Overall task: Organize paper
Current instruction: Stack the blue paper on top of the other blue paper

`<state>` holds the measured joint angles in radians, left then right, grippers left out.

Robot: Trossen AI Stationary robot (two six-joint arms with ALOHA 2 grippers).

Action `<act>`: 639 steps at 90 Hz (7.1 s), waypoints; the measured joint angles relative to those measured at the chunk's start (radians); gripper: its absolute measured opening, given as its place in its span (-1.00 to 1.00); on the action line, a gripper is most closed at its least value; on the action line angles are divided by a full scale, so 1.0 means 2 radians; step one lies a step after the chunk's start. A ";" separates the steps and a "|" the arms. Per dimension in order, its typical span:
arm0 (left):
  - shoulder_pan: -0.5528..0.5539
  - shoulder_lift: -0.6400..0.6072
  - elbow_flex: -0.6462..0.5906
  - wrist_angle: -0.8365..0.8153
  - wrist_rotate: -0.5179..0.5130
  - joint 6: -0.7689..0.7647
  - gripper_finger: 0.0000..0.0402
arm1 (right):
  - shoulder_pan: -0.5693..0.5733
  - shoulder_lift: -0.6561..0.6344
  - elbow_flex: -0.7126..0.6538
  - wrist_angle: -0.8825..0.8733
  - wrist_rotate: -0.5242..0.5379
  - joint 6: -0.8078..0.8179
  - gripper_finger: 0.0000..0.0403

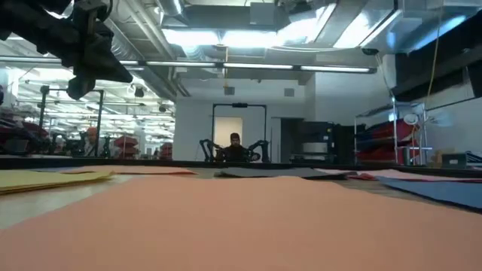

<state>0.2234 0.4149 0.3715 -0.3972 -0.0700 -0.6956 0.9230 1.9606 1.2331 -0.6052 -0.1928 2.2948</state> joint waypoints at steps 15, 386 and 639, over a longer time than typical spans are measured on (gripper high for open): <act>0.000 0.000 0.000 -0.012 0.000 0.000 -1.00 | 0.000 0.000 0.000 -0.012 -0.001 0.000 -1.00; 0.000 0.000 0.000 -0.046 -0.002 0.022 -1.00 | -0.338 -0.076 -0.098 -0.132 0.125 -0.284 -1.00; 0.000 0.000 0.000 -0.062 -0.002 0.024 -1.00 | -0.112 -0.020 -0.017 0.014 0.078 0.003 -1.00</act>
<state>0.2234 0.4149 0.3714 -0.5205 -0.0744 -0.6468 0.6998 1.9197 1.1986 -0.5777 -0.0372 2.3014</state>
